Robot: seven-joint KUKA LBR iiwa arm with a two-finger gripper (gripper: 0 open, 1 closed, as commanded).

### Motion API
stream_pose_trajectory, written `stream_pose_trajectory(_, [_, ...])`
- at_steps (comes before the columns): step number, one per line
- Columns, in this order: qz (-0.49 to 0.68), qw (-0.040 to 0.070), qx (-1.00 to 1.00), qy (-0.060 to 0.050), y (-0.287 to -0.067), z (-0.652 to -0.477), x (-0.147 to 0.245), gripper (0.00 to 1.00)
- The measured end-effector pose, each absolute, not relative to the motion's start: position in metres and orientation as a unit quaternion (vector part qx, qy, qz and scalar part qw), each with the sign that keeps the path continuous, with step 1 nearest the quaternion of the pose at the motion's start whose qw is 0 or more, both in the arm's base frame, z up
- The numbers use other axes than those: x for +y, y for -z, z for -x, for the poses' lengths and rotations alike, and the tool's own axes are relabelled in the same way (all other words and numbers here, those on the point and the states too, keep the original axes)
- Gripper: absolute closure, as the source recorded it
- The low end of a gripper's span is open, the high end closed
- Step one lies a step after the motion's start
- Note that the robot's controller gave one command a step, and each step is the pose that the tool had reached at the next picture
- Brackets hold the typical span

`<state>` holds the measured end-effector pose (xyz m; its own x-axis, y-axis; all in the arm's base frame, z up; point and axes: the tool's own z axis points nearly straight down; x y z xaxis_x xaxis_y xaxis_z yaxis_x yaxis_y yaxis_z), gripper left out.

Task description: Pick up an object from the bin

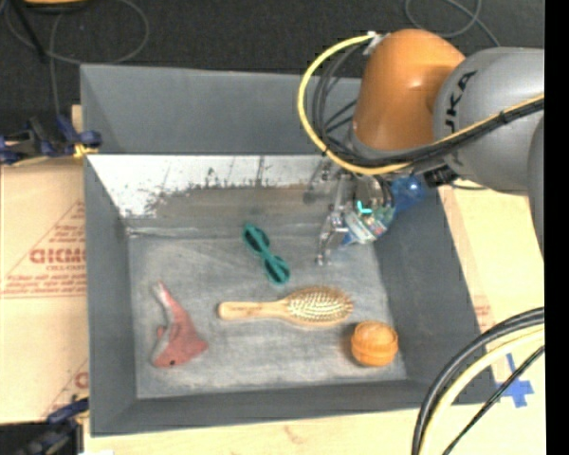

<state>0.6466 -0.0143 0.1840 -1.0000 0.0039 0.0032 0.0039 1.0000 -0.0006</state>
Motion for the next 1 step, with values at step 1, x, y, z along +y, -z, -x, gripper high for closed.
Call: stream_pose_trajectory(1, [0.002, -0.003, -1.0, 0.0, -0.1892, -0.6482, -0.0144, 0.0])
